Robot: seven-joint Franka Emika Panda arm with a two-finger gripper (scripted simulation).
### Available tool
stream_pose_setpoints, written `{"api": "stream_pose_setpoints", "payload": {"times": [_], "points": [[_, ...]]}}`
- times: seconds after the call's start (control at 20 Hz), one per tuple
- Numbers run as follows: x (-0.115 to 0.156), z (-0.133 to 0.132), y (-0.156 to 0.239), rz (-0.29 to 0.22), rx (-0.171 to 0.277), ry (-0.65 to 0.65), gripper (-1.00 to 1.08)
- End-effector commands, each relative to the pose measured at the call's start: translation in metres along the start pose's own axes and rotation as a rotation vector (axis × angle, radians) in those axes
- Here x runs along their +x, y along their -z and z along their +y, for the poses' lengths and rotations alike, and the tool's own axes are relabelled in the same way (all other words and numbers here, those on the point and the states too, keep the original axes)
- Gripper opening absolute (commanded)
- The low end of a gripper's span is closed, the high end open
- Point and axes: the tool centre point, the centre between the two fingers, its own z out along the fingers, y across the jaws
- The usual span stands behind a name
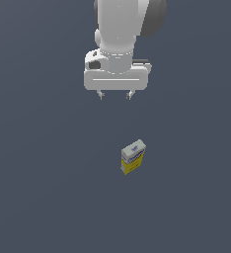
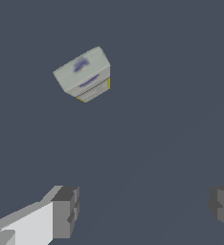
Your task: Pick up the object and move it to a goal position.
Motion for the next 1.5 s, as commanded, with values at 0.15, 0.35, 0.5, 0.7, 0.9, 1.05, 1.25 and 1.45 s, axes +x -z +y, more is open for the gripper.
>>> {"api": "stream_pose_setpoints", "payload": {"times": [0.15,0.35,0.5,0.7,0.9,1.05,1.25,1.45], "points": [[0.002,0.000,0.000,0.002,-0.002,-0.003,1.00],[0.007,0.002,0.001,0.011,-0.009,-0.010,1.00],[0.007,0.002,0.002,0.012,-0.011,-0.007,1.00],[0.008,0.002,0.001,0.012,-0.010,-0.015,1.00],[0.012,0.000,-0.001,0.012,-0.009,-0.042,1.00],[0.017,-0.002,-0.003,0.012,-0.006,-0.075,1.00],[0.026,-0.005,-0.008,0.012,-0.002,-0.136,1.00],[0.038,-0.010,-0.014,0.012,0.002,-0.217,1.00]]}}
